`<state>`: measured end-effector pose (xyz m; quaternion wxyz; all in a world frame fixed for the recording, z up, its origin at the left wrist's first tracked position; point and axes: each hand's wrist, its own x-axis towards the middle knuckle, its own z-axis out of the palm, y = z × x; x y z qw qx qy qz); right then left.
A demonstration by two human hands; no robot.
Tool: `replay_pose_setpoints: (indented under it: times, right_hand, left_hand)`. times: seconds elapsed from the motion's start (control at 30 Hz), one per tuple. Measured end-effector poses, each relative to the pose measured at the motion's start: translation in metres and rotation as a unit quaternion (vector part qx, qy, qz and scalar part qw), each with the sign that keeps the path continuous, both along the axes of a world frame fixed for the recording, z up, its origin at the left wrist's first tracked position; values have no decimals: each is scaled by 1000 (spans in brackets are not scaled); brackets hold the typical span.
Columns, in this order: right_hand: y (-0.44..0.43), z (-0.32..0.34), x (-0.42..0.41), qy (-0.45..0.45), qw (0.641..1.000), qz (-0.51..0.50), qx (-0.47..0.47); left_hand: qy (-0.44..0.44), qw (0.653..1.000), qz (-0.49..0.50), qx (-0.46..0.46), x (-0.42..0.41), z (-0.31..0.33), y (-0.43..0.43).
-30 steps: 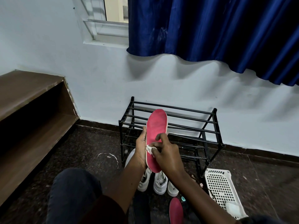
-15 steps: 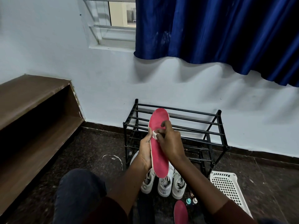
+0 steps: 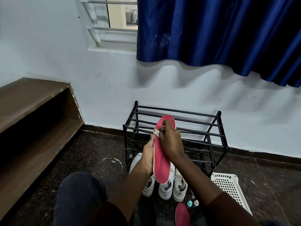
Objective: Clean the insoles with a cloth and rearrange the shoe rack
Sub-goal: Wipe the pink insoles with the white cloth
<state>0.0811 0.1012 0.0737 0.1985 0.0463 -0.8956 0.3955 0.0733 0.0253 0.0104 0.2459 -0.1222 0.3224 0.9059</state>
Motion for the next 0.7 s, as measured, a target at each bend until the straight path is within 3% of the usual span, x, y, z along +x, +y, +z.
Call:
replay_pose_setpoints:
  times: [0.43,0.7]
  right_hand:
    - [-7,-22,61,-43,996,56,-51]
    - [-6,-4,19,-24,997,-13,-76]
  left_hand:
    - [16,1000,-11,7,-8,5,-6]
    - [21,998,3,52,-2,7,2]
